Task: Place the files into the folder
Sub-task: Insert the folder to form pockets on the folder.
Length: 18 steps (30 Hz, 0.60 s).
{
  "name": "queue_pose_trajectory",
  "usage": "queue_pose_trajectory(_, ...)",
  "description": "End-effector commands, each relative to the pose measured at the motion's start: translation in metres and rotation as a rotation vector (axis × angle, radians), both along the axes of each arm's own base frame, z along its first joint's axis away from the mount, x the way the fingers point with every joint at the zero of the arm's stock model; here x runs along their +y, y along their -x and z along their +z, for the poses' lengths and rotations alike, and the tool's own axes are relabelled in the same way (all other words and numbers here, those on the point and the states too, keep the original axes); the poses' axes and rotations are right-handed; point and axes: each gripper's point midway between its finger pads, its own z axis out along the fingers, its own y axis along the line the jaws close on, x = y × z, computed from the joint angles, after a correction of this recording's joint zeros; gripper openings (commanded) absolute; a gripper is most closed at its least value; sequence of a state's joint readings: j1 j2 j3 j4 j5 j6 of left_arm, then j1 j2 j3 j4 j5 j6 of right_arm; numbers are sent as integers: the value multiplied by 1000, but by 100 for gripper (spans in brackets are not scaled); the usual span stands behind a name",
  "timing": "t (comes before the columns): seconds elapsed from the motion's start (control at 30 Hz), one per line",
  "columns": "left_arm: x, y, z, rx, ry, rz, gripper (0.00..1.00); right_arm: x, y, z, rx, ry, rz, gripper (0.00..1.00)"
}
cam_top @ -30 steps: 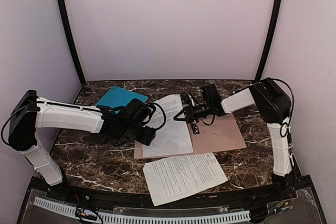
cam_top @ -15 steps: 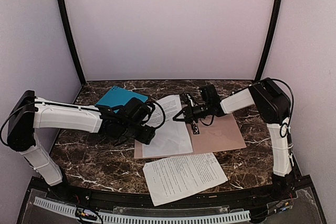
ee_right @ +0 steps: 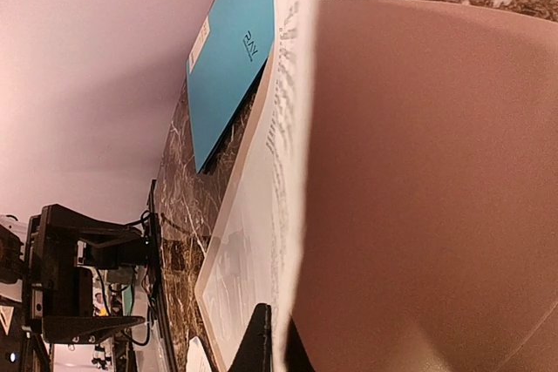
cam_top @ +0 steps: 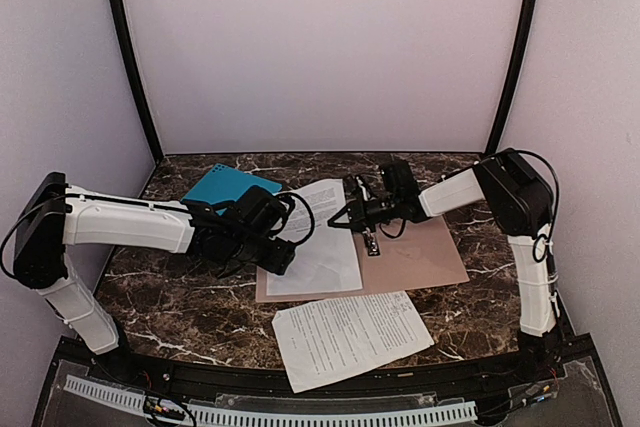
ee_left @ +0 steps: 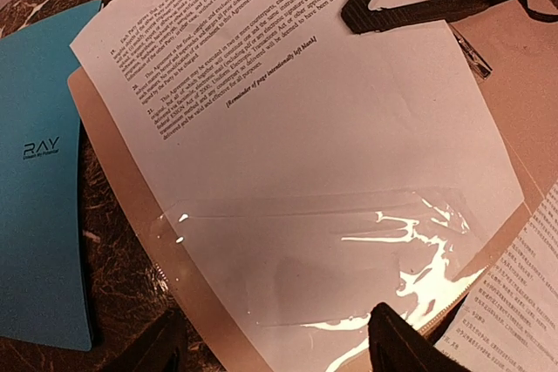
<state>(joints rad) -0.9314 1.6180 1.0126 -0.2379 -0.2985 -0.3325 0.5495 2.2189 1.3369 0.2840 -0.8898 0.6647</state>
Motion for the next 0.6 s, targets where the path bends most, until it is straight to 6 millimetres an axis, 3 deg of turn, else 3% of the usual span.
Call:
queue_pose_trajectory(0.0,9,5,7,-7,-15,0,71,13,3,-7,-4,-6,31,0)
queue_pose_trajectory(0.57,9,4,9,-13,-14,5,73,21,12,-12,1,-2,58,0)
